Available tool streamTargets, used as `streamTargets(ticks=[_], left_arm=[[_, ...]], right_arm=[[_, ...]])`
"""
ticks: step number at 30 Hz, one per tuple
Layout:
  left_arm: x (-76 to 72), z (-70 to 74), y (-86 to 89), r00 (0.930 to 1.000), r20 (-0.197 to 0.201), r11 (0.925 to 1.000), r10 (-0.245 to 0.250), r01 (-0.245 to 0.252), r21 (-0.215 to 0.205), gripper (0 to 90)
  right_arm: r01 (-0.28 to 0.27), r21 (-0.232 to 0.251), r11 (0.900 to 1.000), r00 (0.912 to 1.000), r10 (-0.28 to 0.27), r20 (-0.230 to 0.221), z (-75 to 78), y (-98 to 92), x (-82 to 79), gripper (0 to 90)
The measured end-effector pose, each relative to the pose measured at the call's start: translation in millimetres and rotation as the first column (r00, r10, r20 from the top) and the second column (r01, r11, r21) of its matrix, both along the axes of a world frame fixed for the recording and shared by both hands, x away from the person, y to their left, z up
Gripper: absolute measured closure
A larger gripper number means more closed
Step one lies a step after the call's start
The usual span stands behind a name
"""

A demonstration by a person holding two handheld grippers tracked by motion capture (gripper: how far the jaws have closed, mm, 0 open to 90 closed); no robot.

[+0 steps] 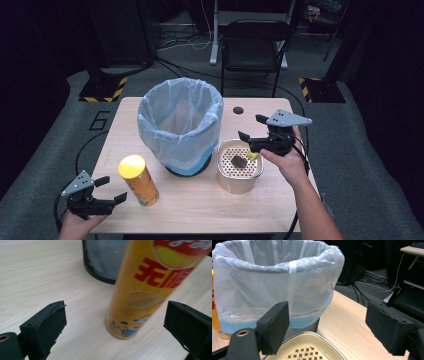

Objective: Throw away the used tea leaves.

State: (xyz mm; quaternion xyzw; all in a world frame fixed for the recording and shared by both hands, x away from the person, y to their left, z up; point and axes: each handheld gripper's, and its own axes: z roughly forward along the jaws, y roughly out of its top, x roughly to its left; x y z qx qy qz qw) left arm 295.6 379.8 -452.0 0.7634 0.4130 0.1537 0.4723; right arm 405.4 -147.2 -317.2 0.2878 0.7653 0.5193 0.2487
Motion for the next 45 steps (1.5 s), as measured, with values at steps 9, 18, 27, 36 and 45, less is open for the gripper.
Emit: streamTargets(ticks=[9, 18, 27, 36, 45], left_arm=[[-6.5, -8.1, -16.4, 0.9984, 0.005, 0.9984, -0.056, 0.056, 0.006, 2.6], [4.0, -7.5, -30.7, 0.9951, -0.013, 0.9948, -0.098, 0.098, 0.025, 2.4], [15.5, -13.4, -42.0, 0.9952, 0.008, 0.9949, -0.097, 0.097, 0.028, 2.5], [20.6, -21.9, -45.9, 0.9968, 0.032, 0.9972, -0.073, 0.074, -0.011, 3.6], [23.9, -30.9, -48.5, 0.9965, 0.053, 0.9976, -0.065, 0.066, -0.02, 7.5]], right_arm=[[0.025, 0.033, 0.999, 0.9996, -0.024, -0.013, -8.2, -12.4, -3.2, 18.7], [0.039, 0.028, 0.999, 0.9989, -0.038, -0.027, -13.8, -17.9, -3.1, 18.8], [0.054, 0.044, 0.998, 0.9982, -0.053, -0.026, -15.8, -24.9, -4.3, 18.7], [0.068, 0.048, 0.996, 0.9973, -0.067, -0.029, -22.4, -32.3, -4.9, 18.7], [0.112, 0.055, 0.992, 0.9932, -0.11, -0.037, -35.1, -39.0, -7.6, 18.8]])
